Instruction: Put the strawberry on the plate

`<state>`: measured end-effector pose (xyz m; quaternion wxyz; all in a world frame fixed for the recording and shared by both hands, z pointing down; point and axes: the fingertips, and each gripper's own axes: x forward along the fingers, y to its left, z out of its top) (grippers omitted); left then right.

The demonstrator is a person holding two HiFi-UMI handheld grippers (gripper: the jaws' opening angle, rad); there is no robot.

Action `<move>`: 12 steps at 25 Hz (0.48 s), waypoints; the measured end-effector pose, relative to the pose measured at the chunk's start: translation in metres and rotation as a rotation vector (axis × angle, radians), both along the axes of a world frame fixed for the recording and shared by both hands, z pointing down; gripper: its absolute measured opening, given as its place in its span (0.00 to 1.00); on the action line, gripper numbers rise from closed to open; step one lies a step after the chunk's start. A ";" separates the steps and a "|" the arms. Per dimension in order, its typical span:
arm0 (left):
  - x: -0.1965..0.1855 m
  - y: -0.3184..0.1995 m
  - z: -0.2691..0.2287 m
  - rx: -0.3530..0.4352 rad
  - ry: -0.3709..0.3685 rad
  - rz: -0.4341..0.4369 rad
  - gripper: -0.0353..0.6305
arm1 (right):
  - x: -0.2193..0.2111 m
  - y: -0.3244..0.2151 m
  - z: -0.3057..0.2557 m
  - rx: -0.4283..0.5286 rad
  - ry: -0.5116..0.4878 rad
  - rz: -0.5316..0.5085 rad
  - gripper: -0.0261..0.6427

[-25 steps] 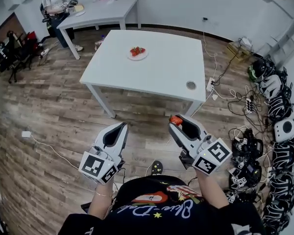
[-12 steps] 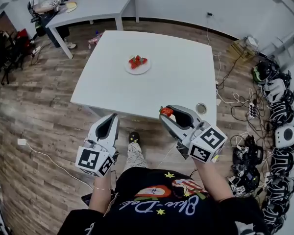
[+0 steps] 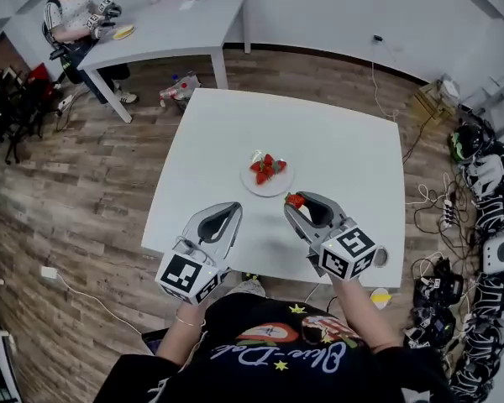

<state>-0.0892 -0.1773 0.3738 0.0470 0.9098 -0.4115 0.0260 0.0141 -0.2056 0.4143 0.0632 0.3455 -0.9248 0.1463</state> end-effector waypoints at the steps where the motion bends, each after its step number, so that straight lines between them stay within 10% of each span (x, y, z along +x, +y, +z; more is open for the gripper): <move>1: -0.005 -0.012 0.002 -0.007 0.003 0.006 0.05 | -0.006 -0.014 0.008 -0.005 0.020 0.010 0.26; 12: -0.030 -0.091 0.029 -0.088 0.028 0.028 0.05 | -0.025 -0.108 0.124 -0.138 0.313 0.029 0.26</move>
